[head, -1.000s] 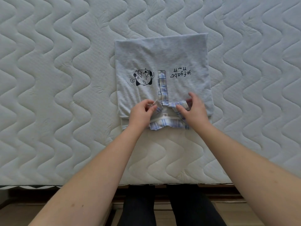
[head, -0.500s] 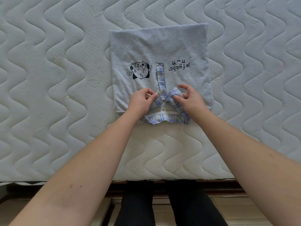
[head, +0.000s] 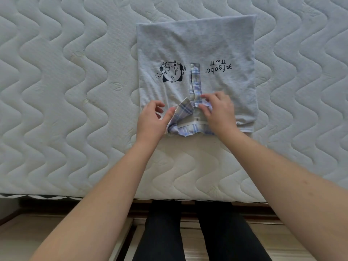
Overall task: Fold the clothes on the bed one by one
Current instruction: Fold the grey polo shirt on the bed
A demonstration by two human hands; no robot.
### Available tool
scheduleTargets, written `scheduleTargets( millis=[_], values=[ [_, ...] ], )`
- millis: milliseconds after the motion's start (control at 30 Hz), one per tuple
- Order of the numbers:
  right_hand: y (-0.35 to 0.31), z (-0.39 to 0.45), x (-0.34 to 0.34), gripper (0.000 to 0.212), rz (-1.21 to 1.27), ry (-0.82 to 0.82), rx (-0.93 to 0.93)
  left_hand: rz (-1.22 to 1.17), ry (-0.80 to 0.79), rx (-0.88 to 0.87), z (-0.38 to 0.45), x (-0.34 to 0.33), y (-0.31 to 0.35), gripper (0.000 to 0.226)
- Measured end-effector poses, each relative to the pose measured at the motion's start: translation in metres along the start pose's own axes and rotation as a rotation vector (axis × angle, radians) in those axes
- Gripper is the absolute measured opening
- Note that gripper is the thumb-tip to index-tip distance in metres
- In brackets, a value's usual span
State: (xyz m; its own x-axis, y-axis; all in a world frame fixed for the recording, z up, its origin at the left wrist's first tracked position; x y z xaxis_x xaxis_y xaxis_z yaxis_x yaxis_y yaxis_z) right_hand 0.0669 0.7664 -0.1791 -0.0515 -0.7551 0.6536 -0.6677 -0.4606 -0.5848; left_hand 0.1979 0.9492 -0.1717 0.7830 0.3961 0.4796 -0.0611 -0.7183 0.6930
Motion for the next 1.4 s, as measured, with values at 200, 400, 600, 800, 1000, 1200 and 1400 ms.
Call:
scheduleTargets(
  millis=[200,400,600,800,1000,1200,1400],
  values=[
    [-0.009,0.009,-0.048,0.039,0.055,-0.288,-0.086,0.119,-0.213,0.096,-0.018,-0.027,-0.028,0.023],
    [-0.012,0.028,-0.033,0.019,0.208,-0.229,-0.111,-0.195,-0.095,0.124,-0.016,-0.018,-0.035,0.017],
    [-0.034,0.046,-0.016,0.016,0.187,-0.201,-0.051,-0.43,0.004,0.109,-0.011,-0.004,-0.023,0.018],
    [-0.031,0.052,-0.01,0.013,0.22,-0.139,-0.058,-0.703,-0.182,0.313,-0.005,-0.035,-0.033,0.013],
    [-0.025,0.044,-0.005,0.019,0.424,-0.097,-0.053,-0.386,-0.117,0.172,0.0,-0.023,-0.023,0.02],
    [0.019,0.004,0.009,0.022,0.287,-0.029,-0.109,-0.031,0.227,0.079,-0.032,0.004,-0.012,0.044],
    [0.061,-0.05,0.03,0.036,0.093,0.128,-0.204,0.133,0.084,0.254,-0.041,-0.029,-0.021,0.065]
  ],
)
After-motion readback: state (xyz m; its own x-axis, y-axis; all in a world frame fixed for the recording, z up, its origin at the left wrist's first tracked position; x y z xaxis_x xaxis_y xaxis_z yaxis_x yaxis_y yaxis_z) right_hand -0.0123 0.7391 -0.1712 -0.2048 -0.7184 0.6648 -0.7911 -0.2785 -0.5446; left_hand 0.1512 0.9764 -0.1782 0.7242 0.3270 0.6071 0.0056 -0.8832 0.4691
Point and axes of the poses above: each hand's wrist, its own z-axis towards the middle knuckle, its own x-axis out of the back of the hand, y = z × x, the point moved 10 cm from there along z, towards the middle knuckle, and after that the axes turned 14 degrees about -y, right-handed, at the moved point
